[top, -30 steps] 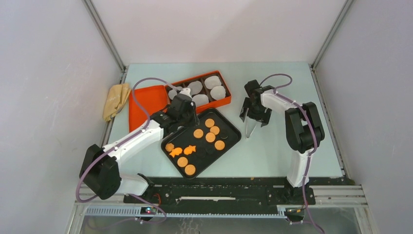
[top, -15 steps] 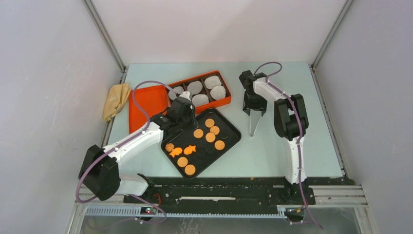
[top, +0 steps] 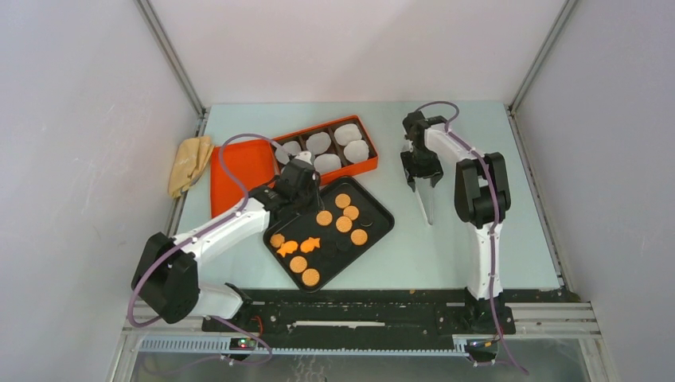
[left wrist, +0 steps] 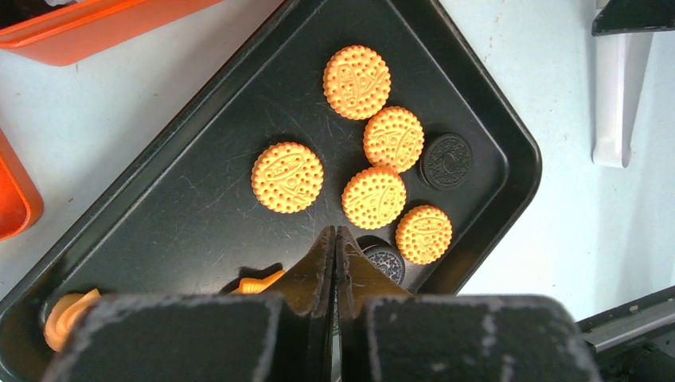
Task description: Pack the cookies
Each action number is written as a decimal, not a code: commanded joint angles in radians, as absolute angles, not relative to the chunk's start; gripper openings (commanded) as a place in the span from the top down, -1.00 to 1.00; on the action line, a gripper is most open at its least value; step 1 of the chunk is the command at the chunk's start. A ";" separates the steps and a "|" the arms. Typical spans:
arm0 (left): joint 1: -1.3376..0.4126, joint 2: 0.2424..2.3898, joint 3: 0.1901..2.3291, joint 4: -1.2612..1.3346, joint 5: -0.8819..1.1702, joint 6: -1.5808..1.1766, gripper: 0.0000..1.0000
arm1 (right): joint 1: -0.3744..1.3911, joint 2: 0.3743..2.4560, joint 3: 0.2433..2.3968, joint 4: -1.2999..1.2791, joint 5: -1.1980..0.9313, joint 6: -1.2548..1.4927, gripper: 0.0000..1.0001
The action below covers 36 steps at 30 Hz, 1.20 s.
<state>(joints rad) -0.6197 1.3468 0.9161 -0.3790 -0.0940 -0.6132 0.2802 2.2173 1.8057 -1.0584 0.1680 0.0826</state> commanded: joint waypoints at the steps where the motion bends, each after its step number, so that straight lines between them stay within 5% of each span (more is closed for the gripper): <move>1: -0.624 1.354 0.930 -0.388 -0.106 -0.642 0.93 | 0.267 2.180 1.753 -1.006 -0.011 -0.058 -0.35; 8: -0.634 1.370 0.956 -0.411 -0.102 -0.643 0.93 | 0.254 2.154 1.639 -0.939 -0.101 0.144 -0.48; 20: -0.668 1.398 0.993 -0.414 -0.104 -0.644 0.93 | 0.354 2.036 1.433 -0.905 0.073 0.298 -0.56; 23: -0.675 1.400 1.005 -0.415 -0.105 -0.640 0.93 | 0.357 2.064 1.445 -0.917 0.102 0.322 -0.44; 28: -0.679 1.405 1.058 -0.422 -0.120 -0.610 0.92 | 0.364 2.022 1.416 -0.873 0.149 0.336 0.11; 36: -0.679 1.522 1.318 -0.420 -0.142 -0.511 0.92 | 0.407 1.790 1.402 -0.850 0.192 0.284 0.24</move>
